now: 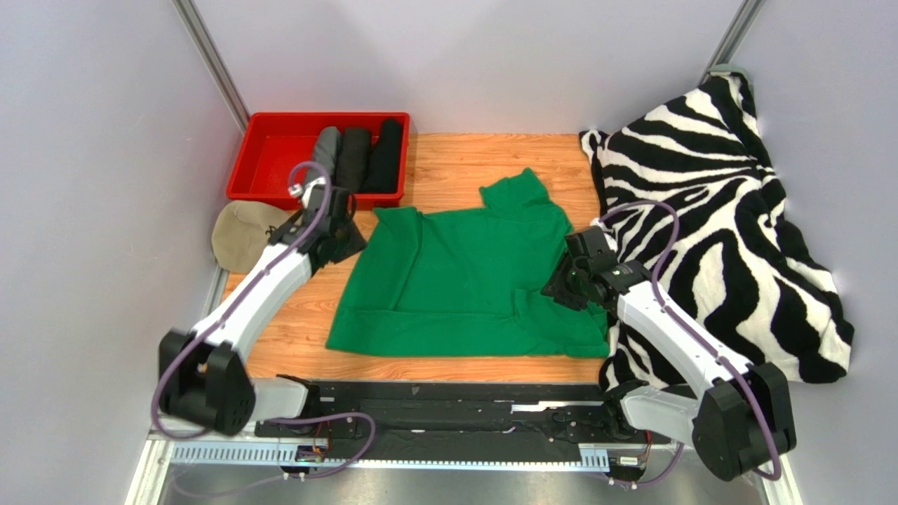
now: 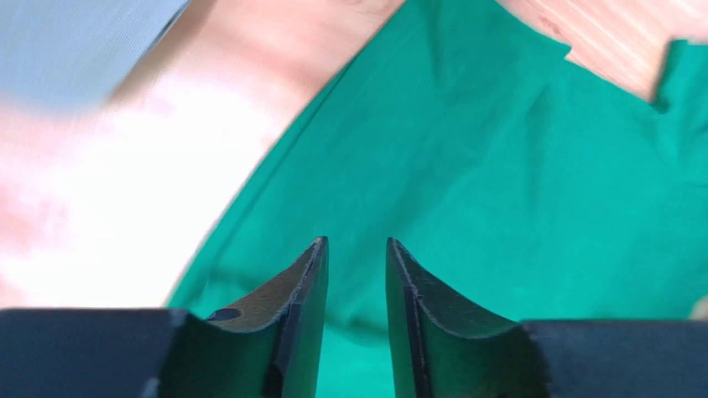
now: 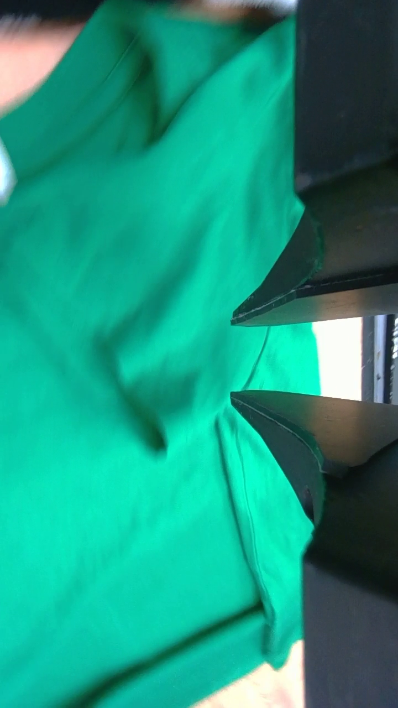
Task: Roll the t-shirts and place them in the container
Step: Fold the T-shirt at the center of the board.
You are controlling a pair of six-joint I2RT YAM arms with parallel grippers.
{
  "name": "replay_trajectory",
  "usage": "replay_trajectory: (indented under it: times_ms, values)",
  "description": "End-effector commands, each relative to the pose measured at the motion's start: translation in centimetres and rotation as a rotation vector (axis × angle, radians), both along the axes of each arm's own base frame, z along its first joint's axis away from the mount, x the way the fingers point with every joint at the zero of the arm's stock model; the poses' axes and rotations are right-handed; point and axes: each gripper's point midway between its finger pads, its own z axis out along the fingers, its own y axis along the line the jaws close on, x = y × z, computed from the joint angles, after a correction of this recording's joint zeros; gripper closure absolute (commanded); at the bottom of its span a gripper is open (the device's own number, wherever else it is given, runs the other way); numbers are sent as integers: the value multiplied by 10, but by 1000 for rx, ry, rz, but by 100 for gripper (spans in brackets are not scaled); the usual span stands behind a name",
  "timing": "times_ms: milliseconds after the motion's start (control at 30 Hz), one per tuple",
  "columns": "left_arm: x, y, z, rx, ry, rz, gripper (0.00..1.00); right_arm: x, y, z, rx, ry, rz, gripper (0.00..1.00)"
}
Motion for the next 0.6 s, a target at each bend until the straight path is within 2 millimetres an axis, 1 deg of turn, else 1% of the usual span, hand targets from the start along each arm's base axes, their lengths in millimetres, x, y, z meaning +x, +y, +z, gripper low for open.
replay_trajectory:
  times_ms: [0, 33, 67, 100, 133, 167, 200, 233, 300, 333, 400, 433, 567]
  values:
    - [32, -9, -13, 158, 33, -241, 55, 25, 21, 5, 10, -98, 110, 61]
    - [36, -10, -23, 177, 57, -277, 54, 25, 23, 0, 12, -92, 124, 61]
    - [40, -15, -26, 168, 58, -305, 53, 26, 26, -2, 22, -98, 136, 61]
    - [45, -17, -26, 177, 61, -333, 53, 22, 24, -11, 15, -81, 141, 61]
    - [47, -17, -40, 189, 111, -347, 53, 21, 23, -15, 5, -71, 148, 61]
    - [48, -16, -46, 205, 141, -353, 53, 19, 23, -18, -1, -65, 158, 61]
    - [53, -16, -47, 221, 146, -375, 53, 16, 21, -23, -9, -53, 164, 61]
    - [54, -17, -61, 230, 189, -390, 53, 14, 20, -25, -19, -53, 176, 60]
    - [57, -16, -68, 248, 215, -408, 52, 9, 17, -29, -29, -45, 186, 60]
    - [57, -16, -78, 253, 242, -411, 51, 8, 15, -30, -35, -47, 185, 60]
    - [59, -14, -85, 267, 263, -407, 51, 6, 14, -30, -39, -53, 188, 60]
    - [58, -13, -93, 274, 287, -406, 50, 4, 14, -32, -37, -51, 189, 60]
    - [53, 1, -108, 333, 360, -359, 51, 1, 12, -40, -41, -44, 195, 59]
